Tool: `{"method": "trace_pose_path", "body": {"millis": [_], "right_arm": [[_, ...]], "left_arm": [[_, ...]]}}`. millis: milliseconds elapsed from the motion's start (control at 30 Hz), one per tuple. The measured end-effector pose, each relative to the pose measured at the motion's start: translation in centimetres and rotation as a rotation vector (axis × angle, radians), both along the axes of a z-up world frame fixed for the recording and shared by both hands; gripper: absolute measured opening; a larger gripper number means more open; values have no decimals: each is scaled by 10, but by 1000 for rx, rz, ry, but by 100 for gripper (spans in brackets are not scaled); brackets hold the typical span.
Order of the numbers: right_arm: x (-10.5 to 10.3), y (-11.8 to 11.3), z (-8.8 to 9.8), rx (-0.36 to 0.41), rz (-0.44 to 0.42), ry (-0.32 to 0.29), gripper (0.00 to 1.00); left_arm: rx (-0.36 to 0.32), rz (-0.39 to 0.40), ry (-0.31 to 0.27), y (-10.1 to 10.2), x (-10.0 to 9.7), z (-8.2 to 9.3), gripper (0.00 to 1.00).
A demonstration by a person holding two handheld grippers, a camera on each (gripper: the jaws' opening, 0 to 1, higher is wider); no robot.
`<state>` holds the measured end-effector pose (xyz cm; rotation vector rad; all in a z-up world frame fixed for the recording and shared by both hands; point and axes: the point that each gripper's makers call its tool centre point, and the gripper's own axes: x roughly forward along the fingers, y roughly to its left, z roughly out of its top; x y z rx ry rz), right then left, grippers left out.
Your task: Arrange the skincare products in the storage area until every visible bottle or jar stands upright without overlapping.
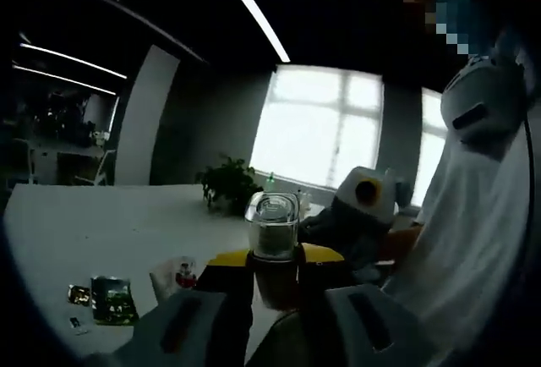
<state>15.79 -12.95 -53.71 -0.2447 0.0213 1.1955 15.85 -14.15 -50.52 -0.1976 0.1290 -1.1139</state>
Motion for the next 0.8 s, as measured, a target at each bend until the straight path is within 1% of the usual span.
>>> {"method": "trace_pose_path", "body": {"millis": [33, 167, 200, 267, 300, 367, 400, 467, 567, 667, 800], "right_arm": [[-1, 0, 1, 4, 14, 5, 24], [-5, 1, -2, 1, 81, 31, 24], [-7, 1, -5, -10, 111, 50, 24], [-9, 1, -8, -43, 142, 40, 23], [-12, 2, -8, -54, 161, 44, 23], [-17, 4, -8, -62, 195, 43, 23], [-21, 5, -7, -59, 225, 57, 23], [-23, 6, -8, -47, 253, 75, 22], [-30, 8, -7, -32, 304, 122, 21], [-32, 10, -7, -30, 314, 138, 21], [-26, 10, -9, -15, 274, 143, 20]], "left_arm": [[5, -14, -4, -1, -1, 1, 15], [60, -83, -26, -4, -7, 0, 15], [97, -112, -34, -5, -10, -2, 15], [139, -141, -40, -7, -12, -4, 15], [167, -172, -49, -9, -15, -4, 15], [204, -223, -65, -12, -19, -4, 15], [214, -246, -67, -13, -22, -4, 15], [238, -293, -83, -14, -25, -2, 15], [268, -364, -95, -15, -31, -1, 15], [295, -412, -101, -15, -32, -2, 15], [312, -433, -103, -14, -26, -4, 15]]}}
